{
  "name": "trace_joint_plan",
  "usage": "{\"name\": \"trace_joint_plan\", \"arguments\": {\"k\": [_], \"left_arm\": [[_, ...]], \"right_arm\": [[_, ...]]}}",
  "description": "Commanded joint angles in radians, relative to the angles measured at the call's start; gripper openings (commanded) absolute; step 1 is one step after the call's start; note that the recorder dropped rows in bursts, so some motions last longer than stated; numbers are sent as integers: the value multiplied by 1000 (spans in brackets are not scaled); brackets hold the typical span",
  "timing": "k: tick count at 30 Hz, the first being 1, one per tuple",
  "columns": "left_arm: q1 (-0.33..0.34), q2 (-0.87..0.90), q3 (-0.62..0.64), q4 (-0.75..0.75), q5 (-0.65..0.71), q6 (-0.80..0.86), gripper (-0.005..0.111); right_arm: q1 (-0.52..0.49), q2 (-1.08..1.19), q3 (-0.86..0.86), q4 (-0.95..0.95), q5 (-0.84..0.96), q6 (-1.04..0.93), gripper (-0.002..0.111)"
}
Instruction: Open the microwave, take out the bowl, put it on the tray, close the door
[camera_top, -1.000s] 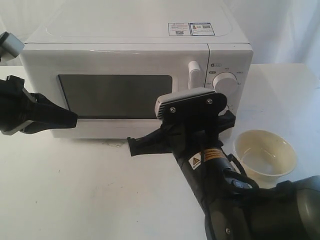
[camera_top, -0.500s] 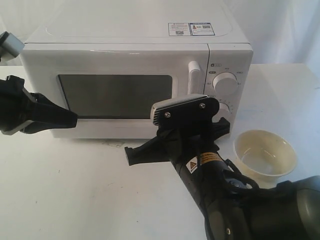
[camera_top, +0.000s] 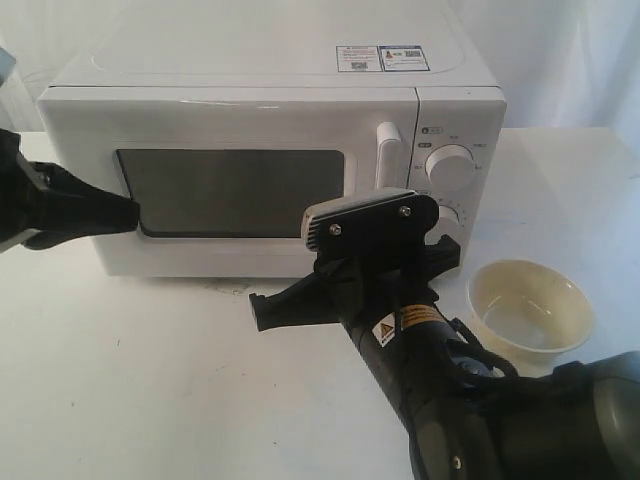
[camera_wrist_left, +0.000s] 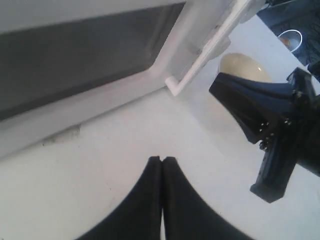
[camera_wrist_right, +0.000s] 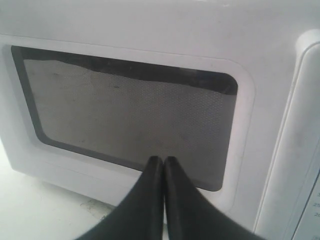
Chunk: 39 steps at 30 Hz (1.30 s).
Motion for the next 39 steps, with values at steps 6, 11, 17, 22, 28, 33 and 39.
{"name": "trace_joint_plan", "arguments": {"k": [6,11,17,22,28,33,39], "left_arm": [[0,-395,7,-9,-203,59,0],[27,-633,7,19,-177,59,0],[27,-792,7,82,-105,47,0],[27,-853,7,131,42,-49,0],[27,-924,98,275,-33,-286,0],[74,-1043,225,686,-89,-715,0],[116,-1059,377,849,-168,-830,0]], "right_arm": [[3,-6,5,5,2,-10,0],[3,-6,5,5,2,-10,0],[3,-6,5,5,2,6,0],[3,-6,5,5,2,6,0],[3,-6,5,5,2,6,0],[3,-6,5,5,2,6,0],[3,-6,5,1,2,6,0]]}}
